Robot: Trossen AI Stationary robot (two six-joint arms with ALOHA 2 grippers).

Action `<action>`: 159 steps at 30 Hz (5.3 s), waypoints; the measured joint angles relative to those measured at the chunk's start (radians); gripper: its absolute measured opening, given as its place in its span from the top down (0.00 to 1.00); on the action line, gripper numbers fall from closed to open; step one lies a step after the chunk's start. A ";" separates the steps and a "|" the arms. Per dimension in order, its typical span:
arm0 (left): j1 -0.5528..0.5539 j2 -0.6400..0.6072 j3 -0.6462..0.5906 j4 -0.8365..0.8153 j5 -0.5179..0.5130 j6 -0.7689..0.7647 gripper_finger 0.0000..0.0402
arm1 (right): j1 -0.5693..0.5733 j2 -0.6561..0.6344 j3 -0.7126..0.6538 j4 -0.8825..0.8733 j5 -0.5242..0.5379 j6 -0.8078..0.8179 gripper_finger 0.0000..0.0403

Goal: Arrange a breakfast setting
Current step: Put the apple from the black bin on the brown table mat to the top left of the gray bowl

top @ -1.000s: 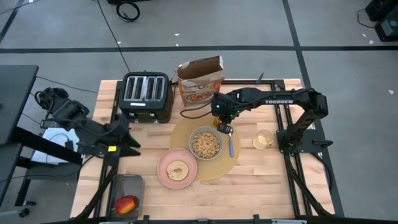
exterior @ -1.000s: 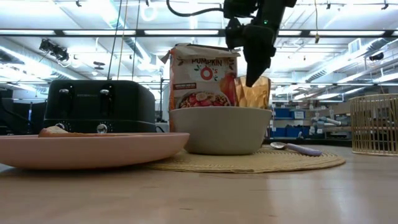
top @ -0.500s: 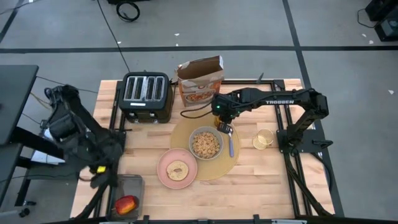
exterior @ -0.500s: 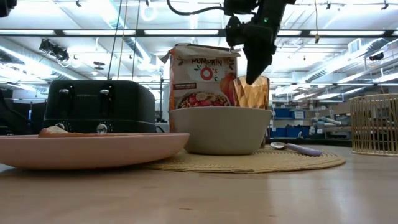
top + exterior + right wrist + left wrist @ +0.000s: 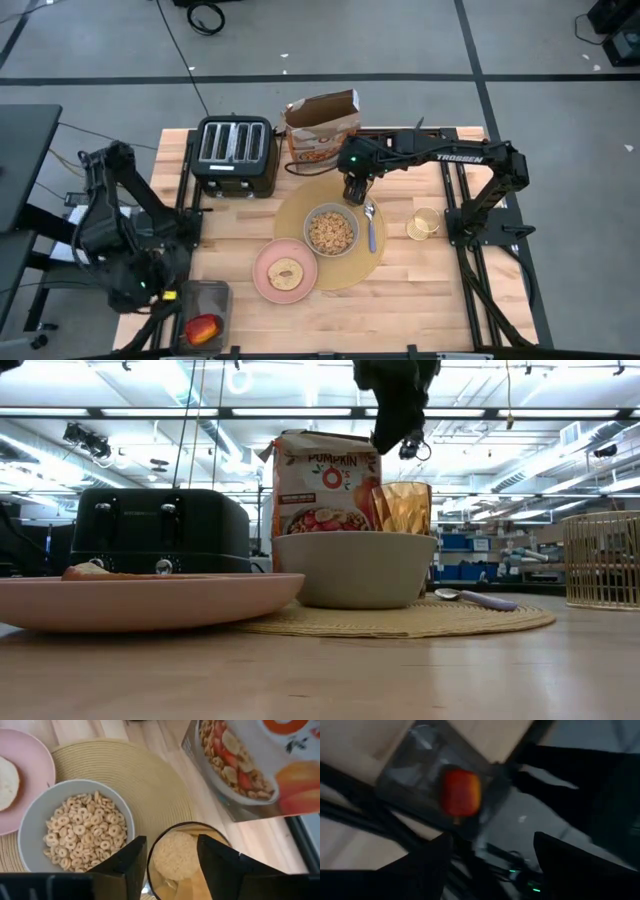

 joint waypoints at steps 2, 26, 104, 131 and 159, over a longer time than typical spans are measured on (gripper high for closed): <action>0.000 0.032 0.000 -0.025 0.012 0.026 0.27 | 0.000 0.000 0.019 -0.006 0.001 -0.009 0.53; 0.062 0.260 -0.231 0.247 0.301 0.125 0.22 | 0.090 -0.001 0.209 0.017 0.052 -0.013 0.50; 0.140 0.460 -0.222 0.378 0.381 0.229 0.05 | 0.111 0.000 0.207 -0.086 0.024 0.017 0.26; 0.073 0.616 -0.221 0.318 0.316 0.300 0.16 | 0.111 0.000 0.207 -0.093 0.014 0.006 0.26; 0.176 -0.182 -0.139 0.129 -1.407 -0.224 0.18 | 0.483 0.030 0.129 0.911 0.313 -0.590 0.26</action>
